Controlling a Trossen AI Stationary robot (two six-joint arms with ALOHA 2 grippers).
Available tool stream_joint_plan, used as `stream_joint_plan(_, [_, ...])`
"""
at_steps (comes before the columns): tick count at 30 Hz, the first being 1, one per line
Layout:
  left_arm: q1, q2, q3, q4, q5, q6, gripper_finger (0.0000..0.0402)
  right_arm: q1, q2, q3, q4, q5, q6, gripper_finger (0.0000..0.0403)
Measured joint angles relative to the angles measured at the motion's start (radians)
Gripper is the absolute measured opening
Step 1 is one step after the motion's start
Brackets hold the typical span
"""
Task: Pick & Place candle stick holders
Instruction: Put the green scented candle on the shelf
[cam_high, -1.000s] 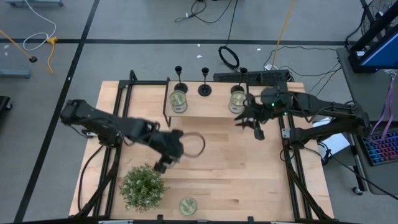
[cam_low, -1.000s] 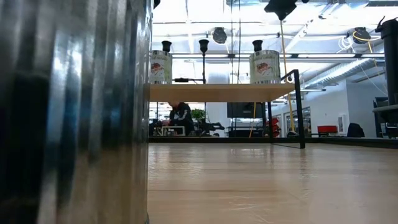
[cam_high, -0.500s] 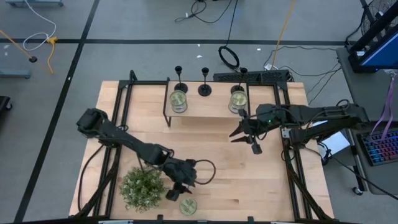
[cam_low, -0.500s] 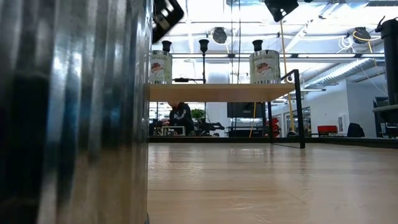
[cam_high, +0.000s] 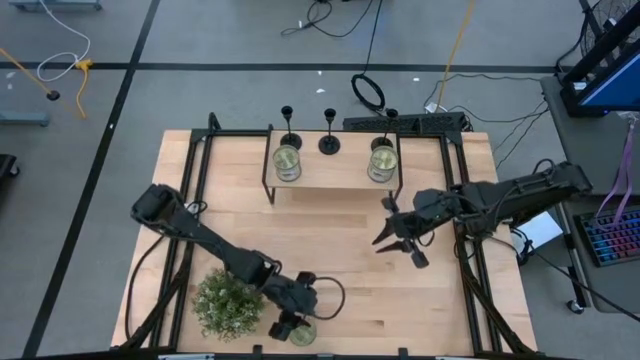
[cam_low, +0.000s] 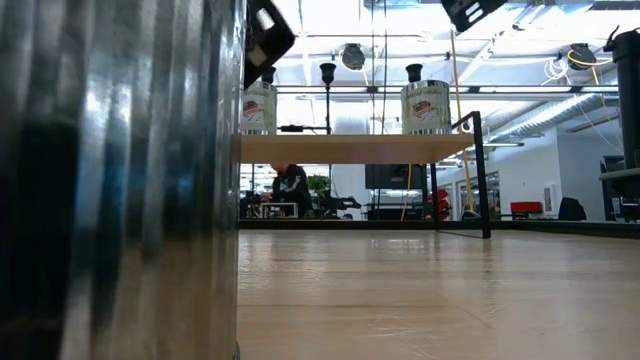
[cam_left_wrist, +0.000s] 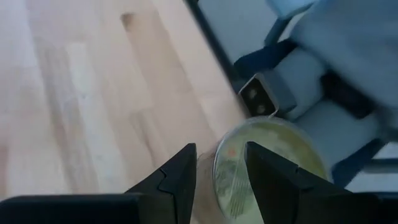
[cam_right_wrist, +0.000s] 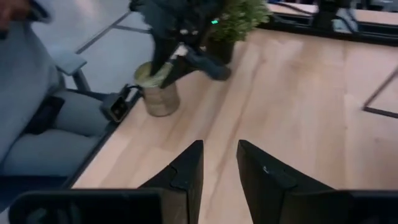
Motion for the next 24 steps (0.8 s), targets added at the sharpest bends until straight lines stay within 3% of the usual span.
stream_joint_plan(5, [-0.014,0.001,0.0,-0.069,-0.131,-0.048,0.0145,0.062,0.0,0.0,0.001,0.0,0.001,0.0091])
stream_joint_plan(12, [-0.008,0.0,0.0,-0.129,-0.148,-0.075,0.0141,0.144,0.0,0.0,-0.003,0.0,0.001,0.0091])
stream_joint_plan(15, [0.001,0.0,0.0,-0.146,-0.139,-0.086,0.0111,0.171,0.0,0.0,-0.003,0.0,0.001,0.0091])
stream_joint_plan(20, [0.046,0.0,0.0,-0.151,-0.082,-0.095,0.0017,0.197,0.0,0.0,-0.003,0.002,-0.001,0.0091])
stream_joint_plan(24, [0.094,-0.01,0.0,-0.148,-0.158,-0.112,0.0019,0.201,0.0,0.0,-0.003,0.004,-0.002,0.0091])
